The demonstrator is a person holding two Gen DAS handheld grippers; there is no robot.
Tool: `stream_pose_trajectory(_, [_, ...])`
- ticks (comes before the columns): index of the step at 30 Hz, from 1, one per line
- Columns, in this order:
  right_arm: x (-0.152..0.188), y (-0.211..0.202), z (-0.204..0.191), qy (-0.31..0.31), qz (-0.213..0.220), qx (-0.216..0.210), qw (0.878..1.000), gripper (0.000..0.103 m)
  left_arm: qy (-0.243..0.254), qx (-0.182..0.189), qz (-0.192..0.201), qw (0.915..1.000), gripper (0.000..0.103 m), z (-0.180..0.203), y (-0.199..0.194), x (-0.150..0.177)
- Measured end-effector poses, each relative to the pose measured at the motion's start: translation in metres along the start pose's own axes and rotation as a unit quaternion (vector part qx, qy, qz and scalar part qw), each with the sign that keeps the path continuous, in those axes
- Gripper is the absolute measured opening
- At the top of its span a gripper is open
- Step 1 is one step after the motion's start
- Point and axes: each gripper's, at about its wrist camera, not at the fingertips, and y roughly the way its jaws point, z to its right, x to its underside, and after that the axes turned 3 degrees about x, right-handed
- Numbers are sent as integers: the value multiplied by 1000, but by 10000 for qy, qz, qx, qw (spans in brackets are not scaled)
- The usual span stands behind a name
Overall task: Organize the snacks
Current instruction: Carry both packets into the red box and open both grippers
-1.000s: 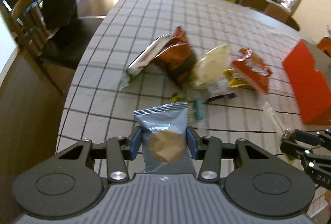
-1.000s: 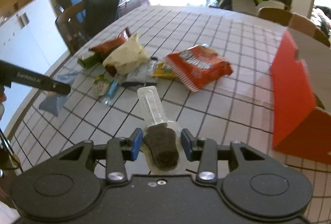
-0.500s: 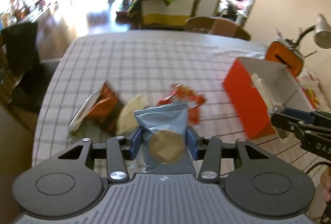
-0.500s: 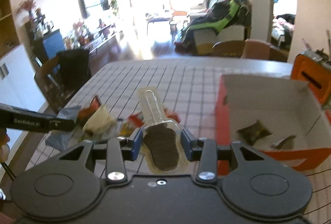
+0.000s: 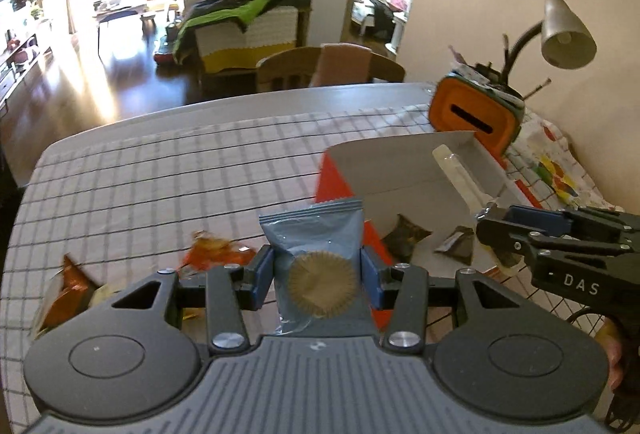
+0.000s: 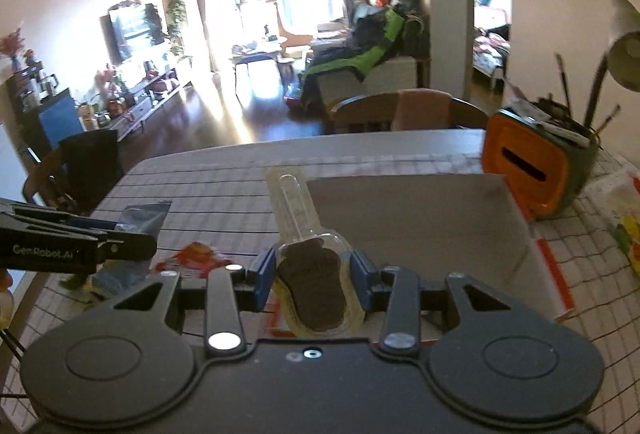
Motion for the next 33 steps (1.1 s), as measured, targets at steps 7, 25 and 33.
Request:
stream_pose_trajectory(7, [-8, 24, 51, 190, -264, 192, 9993, 40, 123, 50, -279, 9995, 45, 42, 46, -21])
stream_pose_trajectory(25, [-5, 109, 125, -10, -1270, 385, 9912, 40, 602, -105, -1193, 9910, 45, 104, 162, -36])
stream_pose_trajectory(33, [2, 133, 114, -469, -1575, 197, 9862, 40, 776, -164, -1566, 9845, 45, 108, 189, -31])
